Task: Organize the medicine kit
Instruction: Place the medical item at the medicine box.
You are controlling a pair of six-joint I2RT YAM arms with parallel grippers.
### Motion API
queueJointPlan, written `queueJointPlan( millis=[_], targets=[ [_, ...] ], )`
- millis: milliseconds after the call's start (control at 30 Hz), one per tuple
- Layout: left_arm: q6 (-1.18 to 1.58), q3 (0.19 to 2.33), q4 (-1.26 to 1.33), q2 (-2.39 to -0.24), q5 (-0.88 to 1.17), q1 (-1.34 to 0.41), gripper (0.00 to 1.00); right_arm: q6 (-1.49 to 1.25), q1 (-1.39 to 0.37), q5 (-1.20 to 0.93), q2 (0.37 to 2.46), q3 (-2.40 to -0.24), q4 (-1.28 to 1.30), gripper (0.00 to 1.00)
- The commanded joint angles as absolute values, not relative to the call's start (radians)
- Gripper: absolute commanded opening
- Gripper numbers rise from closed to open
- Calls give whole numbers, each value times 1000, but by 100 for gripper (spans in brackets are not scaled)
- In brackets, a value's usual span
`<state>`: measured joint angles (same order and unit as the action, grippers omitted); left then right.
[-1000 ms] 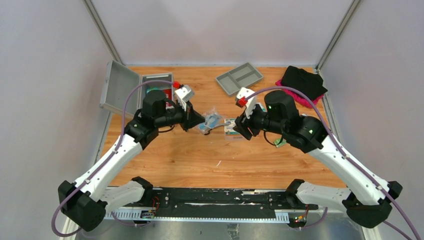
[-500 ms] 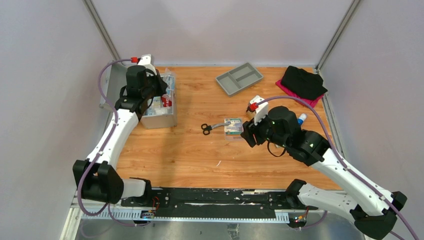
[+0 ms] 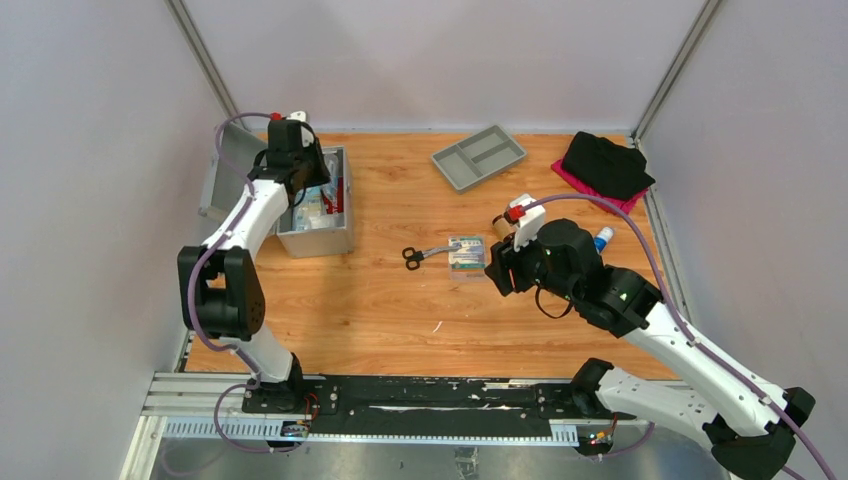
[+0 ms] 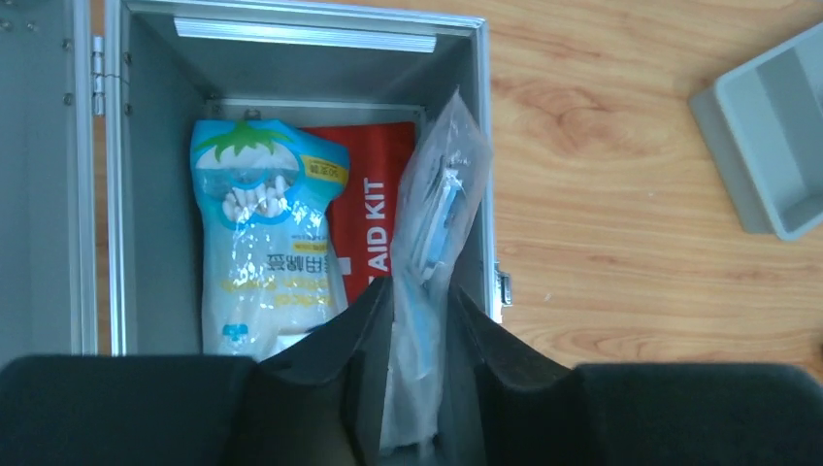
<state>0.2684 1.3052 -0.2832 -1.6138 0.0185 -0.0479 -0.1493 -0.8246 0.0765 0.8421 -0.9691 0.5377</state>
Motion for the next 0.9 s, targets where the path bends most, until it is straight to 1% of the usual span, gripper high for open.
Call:
queueJointPlan(
  millis=[0,100,167,300,400,467,567,700,867],
  targets=[
    [287,1368,-328,-1674,2,-7,41,-175,-835,94,836,-963,534,58],
    [286,1345,-320,-1630,-48,-3,60,-175,-834,116,838,-962,540,58],
    [282,1328,-315,-1585,-68,-3,65,-178,-834,146,846,-964,543,59],
    [274,1310,-346,-1489,-66,-3,67,-264,-825,319,867,-973,567,59],
    [282,1258,-352,-1398,11,-3,67,-334,-784,385,908,-991,594,59],
    [292,1215,-354,-1343,60,-3,67,-366,-741,387,947,-1010,620,60],
    [297,1147,-362,-1256,65,-3,67,-399,-662,374,1007,-1041,659,62],
    [343,1006,-309,-1121,62,-3,69,-407,-515,233,1065,-1052,668,65],
    [347,906,-278,-1058,144,-3,69,-446,-354,169,1102,-1028,677,67]
  ],
)
